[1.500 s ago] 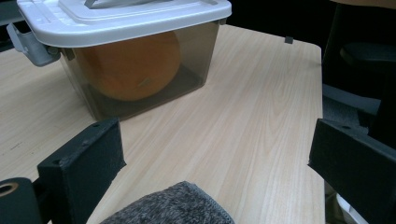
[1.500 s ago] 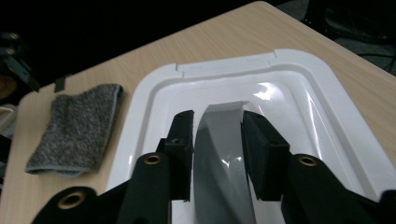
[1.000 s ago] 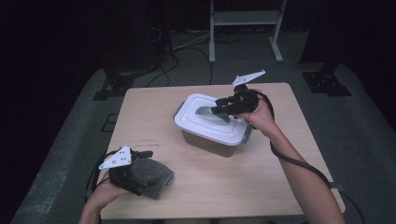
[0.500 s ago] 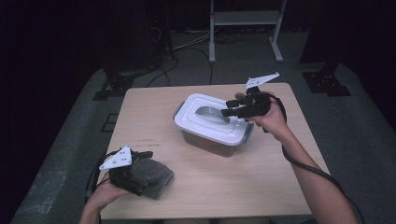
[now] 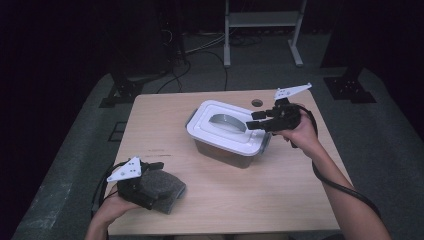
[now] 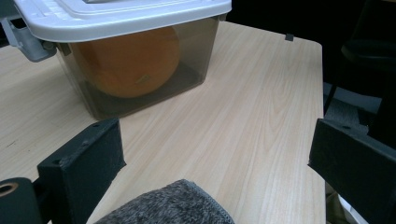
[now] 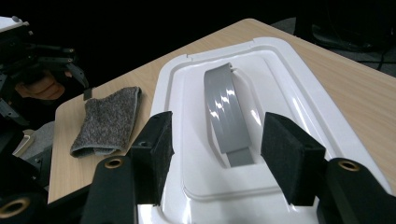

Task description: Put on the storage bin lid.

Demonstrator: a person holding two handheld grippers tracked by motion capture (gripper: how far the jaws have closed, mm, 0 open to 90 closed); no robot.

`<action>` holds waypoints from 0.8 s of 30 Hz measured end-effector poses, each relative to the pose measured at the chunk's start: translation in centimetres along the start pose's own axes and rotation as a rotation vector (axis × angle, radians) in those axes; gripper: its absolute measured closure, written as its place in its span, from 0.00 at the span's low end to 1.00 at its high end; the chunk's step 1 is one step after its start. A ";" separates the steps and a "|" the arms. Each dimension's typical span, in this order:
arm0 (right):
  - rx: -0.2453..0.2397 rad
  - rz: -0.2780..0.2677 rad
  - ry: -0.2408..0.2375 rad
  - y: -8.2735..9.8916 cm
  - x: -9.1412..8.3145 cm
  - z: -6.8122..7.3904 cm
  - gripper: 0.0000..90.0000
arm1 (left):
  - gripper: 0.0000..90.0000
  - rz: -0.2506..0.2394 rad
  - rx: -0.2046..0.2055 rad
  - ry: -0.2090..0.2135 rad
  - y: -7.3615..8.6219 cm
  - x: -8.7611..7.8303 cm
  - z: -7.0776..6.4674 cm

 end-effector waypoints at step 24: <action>0.040 -0.032 0.031 2.8 -3.0 0.1 0.45 | 0.03 0.004 -0.001 -0.002 0.0 0.0 0.0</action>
Point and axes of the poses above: each handheld gripper's, and its own axes: x roughly forward along the jaws, y roughly out of its underside, z roughly to its left, the point moved 6 cm from there along x, roughly forward along the jaws, and after that the axes turned 11 degrees about -y, right-handed, at the moved point
